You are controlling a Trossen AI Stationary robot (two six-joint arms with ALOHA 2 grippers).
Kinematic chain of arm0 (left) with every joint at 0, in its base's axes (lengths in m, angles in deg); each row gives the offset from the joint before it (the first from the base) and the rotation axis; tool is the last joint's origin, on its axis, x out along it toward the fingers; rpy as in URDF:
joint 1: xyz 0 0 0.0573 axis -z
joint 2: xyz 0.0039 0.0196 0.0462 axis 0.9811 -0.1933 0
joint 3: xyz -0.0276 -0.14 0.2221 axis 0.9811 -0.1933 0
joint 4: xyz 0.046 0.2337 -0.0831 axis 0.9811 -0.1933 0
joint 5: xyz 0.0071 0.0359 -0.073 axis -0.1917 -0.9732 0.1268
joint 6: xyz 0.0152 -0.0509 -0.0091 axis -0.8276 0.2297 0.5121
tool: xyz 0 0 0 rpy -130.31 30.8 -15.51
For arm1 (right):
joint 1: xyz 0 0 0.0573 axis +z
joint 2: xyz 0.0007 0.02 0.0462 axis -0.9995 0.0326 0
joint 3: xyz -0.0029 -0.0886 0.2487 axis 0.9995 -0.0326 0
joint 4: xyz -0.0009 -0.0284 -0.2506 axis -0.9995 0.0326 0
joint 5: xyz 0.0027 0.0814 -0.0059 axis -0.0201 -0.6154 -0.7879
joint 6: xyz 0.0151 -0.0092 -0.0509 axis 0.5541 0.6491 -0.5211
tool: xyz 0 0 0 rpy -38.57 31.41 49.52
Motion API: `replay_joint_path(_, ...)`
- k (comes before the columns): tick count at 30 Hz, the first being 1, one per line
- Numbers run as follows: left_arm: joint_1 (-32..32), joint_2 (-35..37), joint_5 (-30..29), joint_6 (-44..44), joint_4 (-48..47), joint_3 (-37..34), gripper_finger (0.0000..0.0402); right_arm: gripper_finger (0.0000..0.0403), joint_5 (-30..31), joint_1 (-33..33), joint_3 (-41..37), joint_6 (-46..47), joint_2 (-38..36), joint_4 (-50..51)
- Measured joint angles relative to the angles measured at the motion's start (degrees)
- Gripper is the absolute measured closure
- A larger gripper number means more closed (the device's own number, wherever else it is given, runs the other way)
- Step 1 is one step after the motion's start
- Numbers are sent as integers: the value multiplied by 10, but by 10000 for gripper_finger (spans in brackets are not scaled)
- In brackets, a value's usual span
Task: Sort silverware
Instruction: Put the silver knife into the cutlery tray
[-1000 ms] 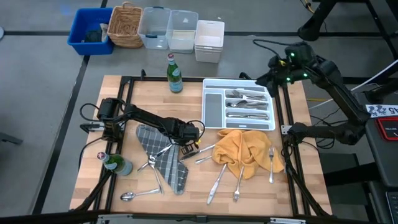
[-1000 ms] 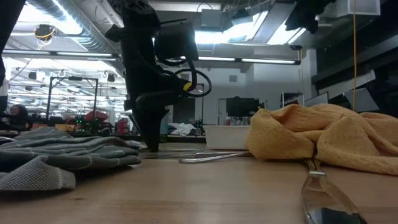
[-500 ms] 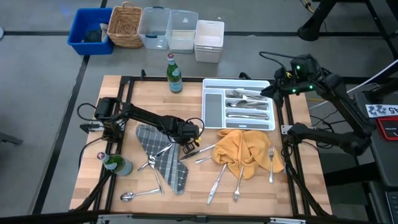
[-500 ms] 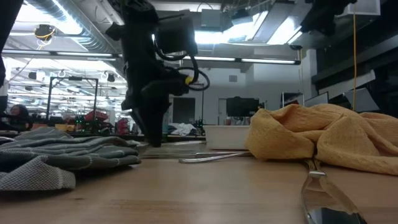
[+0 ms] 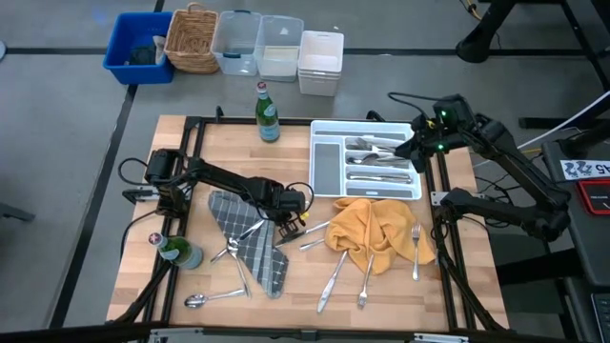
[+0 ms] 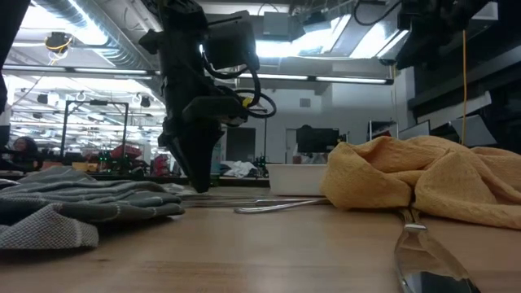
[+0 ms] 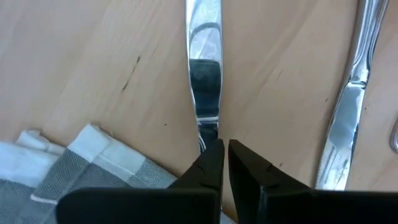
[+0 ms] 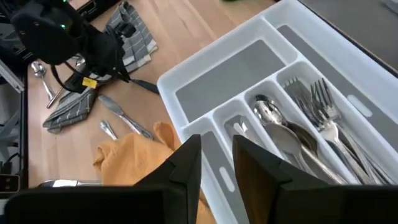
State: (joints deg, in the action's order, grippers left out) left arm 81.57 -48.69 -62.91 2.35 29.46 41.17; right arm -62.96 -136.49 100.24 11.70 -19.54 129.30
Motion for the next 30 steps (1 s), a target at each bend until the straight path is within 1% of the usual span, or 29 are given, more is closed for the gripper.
replay_joint_path(3, 0, 0, 0, -20, 0, 0, 369, 307, -17, 0, -7, 0, 0, -17)
replay_joint_path(6, -1, 0, 0, -31, 0, 0, 338, 307, -62, 0, -15, 0, -1, -48)
replay_joint_path(9, -1, 0, -1, -31, 2, 0, 307, 307, -109, 0, -29, 0, -4, -102)
replay_joint_path(11, -1, 0, -3, -31, 11, 0, 292, 307, -127, 0, -43, 4, -7, -138)
replay_joint_path(13, -1, 0, -7, -31, 23, 0, 282, 307, -133, 0, -54, 18, -8, -166)
replay_joint_path(18, -6, 0, -36, -50, 24, 1, 277, 307, -133, 0, -70, 28, -8, -186)
replay_joint_path(24, -6, 0, -37, -51, 5, 1, 277, 307, -134, 0, -74, 29, -8, -185)
replay_joint_path(30, 0, -10, -37, -45, 13, 1, 276, 307, -134, 0, -74, 29, -8, -186)
